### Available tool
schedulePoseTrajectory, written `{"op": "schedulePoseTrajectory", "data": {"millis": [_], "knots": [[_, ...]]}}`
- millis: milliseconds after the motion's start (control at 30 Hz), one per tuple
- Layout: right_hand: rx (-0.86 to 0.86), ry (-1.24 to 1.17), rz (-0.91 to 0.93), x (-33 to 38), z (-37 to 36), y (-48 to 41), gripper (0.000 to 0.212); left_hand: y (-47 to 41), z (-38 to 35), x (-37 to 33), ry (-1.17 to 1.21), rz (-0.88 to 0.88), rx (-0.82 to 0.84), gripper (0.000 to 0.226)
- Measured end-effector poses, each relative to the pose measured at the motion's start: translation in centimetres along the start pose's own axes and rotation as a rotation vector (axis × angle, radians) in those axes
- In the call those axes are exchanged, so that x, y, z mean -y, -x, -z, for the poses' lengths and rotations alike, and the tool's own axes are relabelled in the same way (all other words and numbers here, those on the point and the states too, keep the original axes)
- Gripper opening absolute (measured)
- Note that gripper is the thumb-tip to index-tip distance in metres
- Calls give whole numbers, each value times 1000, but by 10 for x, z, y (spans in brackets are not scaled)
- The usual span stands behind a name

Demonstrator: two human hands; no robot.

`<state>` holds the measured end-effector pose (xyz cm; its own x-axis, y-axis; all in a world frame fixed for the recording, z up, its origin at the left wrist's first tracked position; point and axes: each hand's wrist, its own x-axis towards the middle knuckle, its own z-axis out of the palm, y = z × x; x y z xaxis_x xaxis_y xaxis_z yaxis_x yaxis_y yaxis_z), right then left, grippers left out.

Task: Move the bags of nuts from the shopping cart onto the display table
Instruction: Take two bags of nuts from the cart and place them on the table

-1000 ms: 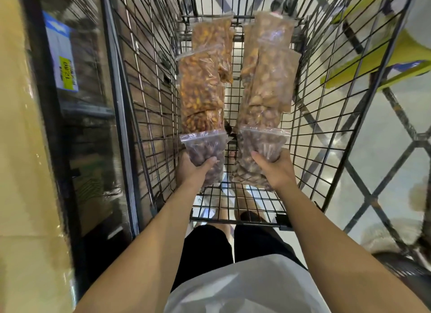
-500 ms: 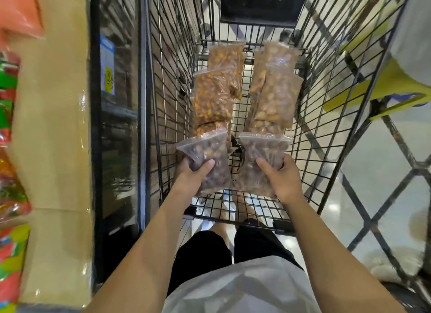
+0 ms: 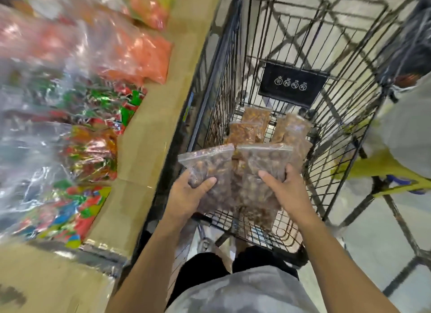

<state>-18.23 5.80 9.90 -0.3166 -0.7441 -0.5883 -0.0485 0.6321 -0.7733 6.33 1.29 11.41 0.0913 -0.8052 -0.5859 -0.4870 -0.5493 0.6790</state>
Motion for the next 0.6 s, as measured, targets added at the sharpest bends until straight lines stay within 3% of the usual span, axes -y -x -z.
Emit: {"op": "schedulePoseTrajectory", "data": {"millis": [67,200,367,500,600], "knots": [[28,16,55,17,-4,8,28,13,17,-2,54,-47,-28,52],[106,64,180,51,-21,29,39,42,57,-1,108,-105,-133,22],[181,92,318,79,-51,66,40,85,106,18,258,-204,-229,71],[227,132,422,95,-82,110,39,138,148,44,322,-242,-321,16],[291,136,473,100,-107,145,40,178,174,69,368,-301,-417,24]]}}
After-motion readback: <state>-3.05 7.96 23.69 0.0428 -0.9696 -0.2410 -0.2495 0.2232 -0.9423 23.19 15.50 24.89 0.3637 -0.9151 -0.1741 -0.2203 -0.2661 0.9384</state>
